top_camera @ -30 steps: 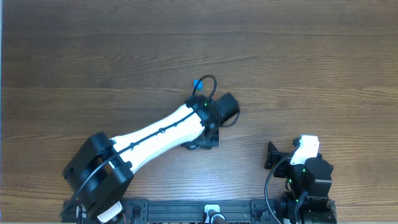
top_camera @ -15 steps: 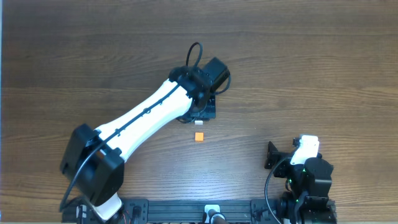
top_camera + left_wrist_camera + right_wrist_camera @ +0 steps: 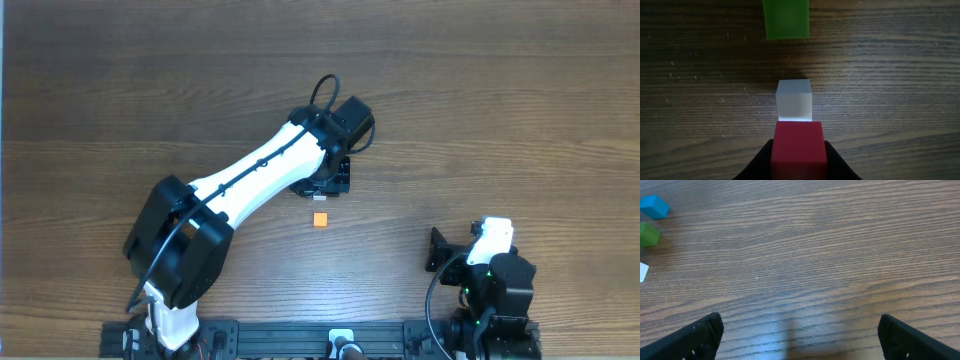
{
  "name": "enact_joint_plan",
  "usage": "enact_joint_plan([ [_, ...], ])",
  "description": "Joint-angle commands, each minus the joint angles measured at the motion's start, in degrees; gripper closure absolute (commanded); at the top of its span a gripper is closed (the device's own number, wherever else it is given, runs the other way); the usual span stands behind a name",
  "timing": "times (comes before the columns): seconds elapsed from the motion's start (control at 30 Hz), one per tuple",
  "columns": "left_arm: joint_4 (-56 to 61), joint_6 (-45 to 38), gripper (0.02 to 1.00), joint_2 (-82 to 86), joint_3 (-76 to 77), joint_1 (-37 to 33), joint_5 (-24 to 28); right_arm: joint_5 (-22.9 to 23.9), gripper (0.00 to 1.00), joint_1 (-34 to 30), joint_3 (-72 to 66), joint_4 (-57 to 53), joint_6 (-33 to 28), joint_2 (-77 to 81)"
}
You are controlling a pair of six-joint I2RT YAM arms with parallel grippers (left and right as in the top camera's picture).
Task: Stack Cubes
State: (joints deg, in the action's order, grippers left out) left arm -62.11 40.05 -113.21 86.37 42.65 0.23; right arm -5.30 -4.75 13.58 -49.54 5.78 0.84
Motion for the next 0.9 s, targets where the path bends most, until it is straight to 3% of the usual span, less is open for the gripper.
enact_joint_plan([
  [0.03, 0.2, -0.6, 0.978, -1.8, 0.9, -0.5, 0.8, -0.2, 0.007, -0.3, -0.2, 0.0, -0.3, -0.5],
  [0.9, 1.4, 2.4, 0.978, -3.8, 0.9, -1.2, 0.5, -0.2, 0.007, -0.3, -0.2, 0.0, -0.3, -0.5],
])
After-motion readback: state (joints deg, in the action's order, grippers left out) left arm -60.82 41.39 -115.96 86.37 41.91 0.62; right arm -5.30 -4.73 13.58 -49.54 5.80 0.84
